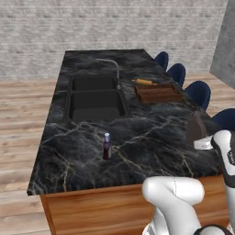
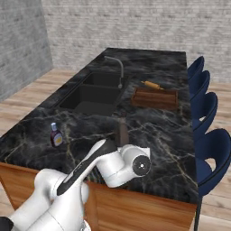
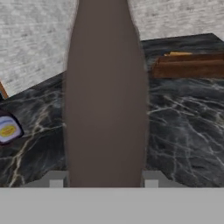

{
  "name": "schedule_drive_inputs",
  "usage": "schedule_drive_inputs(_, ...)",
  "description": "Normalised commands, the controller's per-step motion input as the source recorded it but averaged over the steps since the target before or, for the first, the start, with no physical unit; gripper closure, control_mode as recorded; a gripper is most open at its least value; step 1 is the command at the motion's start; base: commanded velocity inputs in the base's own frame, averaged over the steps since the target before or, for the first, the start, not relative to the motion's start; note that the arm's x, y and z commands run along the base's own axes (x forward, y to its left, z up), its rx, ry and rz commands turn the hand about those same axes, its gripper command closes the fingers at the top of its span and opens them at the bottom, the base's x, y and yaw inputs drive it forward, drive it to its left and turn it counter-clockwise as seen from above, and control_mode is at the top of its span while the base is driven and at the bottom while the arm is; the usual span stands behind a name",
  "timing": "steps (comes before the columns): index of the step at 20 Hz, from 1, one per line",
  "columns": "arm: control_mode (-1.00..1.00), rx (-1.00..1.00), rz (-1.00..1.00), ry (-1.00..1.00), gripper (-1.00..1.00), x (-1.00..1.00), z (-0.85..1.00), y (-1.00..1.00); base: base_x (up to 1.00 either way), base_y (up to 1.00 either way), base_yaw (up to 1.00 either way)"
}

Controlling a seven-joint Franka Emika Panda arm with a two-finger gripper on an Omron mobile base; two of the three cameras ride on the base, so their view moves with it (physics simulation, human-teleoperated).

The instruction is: Move the condiment bottle and syrup bottle from the cabinet to the dining counter.

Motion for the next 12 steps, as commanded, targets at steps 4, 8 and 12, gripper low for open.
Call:
schedule_drive_inputs(4,-1.0,0.0,0.03,0.0,1.0,0.22,-0.22,-0.18,0.0,0.0,0.0)
schedule_drive_inputs(8,-1.0,0.0,0.04,-0.01,1.0,0.31,-0.25,-0.25,0.0,0.0,0.0)
schedule_drive_inputs(12,-1.0,0.0,0.11,-0.1,1.0,0.12,-0.26,-0.31,0.0,0.0,0.0)
